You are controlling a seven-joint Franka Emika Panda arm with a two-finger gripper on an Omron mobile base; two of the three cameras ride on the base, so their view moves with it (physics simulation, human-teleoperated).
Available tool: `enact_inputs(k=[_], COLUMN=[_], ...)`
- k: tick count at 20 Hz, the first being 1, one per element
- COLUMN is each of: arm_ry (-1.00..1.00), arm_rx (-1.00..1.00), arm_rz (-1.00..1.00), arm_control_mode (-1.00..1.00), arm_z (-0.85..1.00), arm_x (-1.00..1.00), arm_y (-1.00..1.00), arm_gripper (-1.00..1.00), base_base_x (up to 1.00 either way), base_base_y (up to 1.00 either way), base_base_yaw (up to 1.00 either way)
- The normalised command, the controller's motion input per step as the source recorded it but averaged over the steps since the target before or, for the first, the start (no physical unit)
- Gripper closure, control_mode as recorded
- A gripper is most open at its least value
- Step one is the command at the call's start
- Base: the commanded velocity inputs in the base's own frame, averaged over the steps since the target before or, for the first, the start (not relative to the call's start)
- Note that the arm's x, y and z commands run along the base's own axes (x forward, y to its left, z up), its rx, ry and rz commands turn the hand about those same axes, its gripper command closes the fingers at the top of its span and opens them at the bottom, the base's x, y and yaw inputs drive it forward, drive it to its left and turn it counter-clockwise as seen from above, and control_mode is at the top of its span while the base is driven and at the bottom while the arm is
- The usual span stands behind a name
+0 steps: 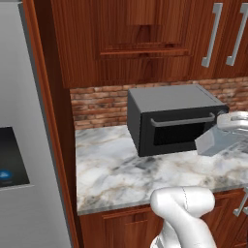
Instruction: Move the drinks to the dining counter.
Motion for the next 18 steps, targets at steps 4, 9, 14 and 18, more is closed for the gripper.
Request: enact_inputs(k=[4, 9, 14, 18], arm_ry=[0.18, 0.1, -0.02, 0.0], arm_rx=[-0.03, 0.0, -0.07, -0.15], arm_rz=[0.0, 0.0, -0.01, -0.05], arm_control_mode=[-1.0, -1.0, -1.0, -1.0], arm_z=[0.09, 0.0, -0.01, 0.0], arm_x=[0.02, -0.06, -0.06, -0.09], arm_y=[0.01, 0.0, 0.1, 0.14], arm_gripper=[1.0, 1.0, 1.0, 1.0], base_base_x=[0.0, 0.0, 0.0, 0.0], base_base_y=[0.0, 0.0, 0.0, 0.0], base_base_yaw=[0.0, 0.0, 0.0, 0.0])
